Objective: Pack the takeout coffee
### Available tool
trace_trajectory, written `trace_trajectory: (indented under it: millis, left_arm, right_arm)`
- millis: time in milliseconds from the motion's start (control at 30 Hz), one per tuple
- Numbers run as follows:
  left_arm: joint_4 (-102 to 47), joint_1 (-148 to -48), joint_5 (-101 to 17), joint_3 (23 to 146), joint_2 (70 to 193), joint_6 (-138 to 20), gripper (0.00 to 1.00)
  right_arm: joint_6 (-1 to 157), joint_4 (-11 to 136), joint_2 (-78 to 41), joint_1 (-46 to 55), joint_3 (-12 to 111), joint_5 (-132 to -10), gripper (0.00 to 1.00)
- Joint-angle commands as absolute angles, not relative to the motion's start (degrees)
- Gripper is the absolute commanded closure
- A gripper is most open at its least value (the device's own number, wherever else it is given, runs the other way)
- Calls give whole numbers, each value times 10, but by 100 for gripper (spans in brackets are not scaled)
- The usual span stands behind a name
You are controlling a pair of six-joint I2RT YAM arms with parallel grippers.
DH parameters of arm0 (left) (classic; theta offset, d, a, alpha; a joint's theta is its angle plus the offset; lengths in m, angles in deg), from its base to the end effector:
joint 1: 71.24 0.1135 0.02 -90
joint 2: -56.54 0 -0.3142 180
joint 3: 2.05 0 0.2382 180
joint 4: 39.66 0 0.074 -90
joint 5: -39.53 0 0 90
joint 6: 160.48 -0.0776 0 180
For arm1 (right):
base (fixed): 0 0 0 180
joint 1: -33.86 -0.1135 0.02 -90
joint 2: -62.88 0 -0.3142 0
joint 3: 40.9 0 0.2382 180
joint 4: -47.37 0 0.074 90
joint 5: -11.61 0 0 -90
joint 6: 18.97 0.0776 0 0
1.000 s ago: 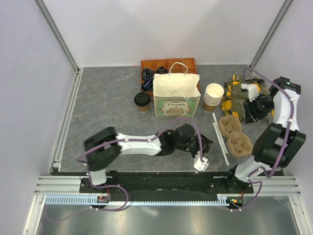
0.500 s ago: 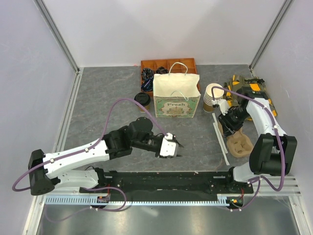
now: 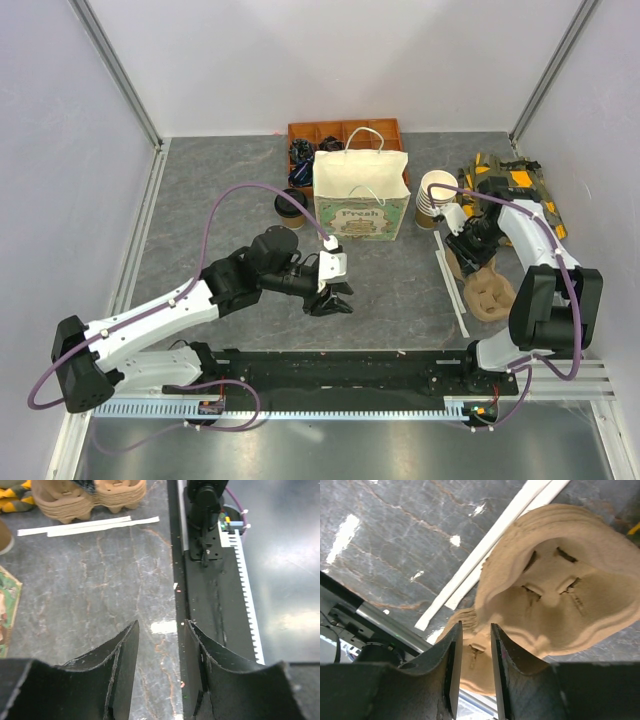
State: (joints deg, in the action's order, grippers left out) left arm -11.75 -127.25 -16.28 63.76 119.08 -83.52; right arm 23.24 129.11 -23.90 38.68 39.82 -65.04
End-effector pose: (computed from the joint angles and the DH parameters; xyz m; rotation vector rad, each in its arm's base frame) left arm 0.0972 -0.2222 0.3483 1.4915 1.4562 -1.0658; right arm 0.2456 -0.0027 0.2527 -1.1015 2.7802 0.2883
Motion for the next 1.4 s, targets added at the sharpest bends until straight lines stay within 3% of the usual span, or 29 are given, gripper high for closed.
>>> trace_trajectory:
  millis: [0,567,700,833,1000,1133,1233,1367]
  left_arm:
    - [-121,-1273,-135,653,1196,-810,51]
    - [-123,-1271,-136,661,1211,-821,50]
    - [-121,-1268,-137,666,1213,-829,50]
    - [-121,-1266,-136,669,1217,-831,50]
    - [-121,-1263,-136,672,1218,-830,50]
    - [-119,-1263,-134,670,1218,-830,50]
    - [-119,-1261,-132,671,1218,-830,49]
    - [-119,-1258,-131,672,1220,-831,49]
  right_arm:
    - [222,1280,-252,384,424,-665,65]
    - [209,1277,-275,384,416,-663,69]
    - [209,1276,-272,384,417,-665,81]
    - [208,1281,-269,384,421,-665,85]
    - [208,1280,-272,384,415,-663,74]
    - [208,1274,-272,384,409,-666,72]
    - [208,1274,-271,384,411,-665,78]
    - [208,1273,-274,384,410,-670,73]
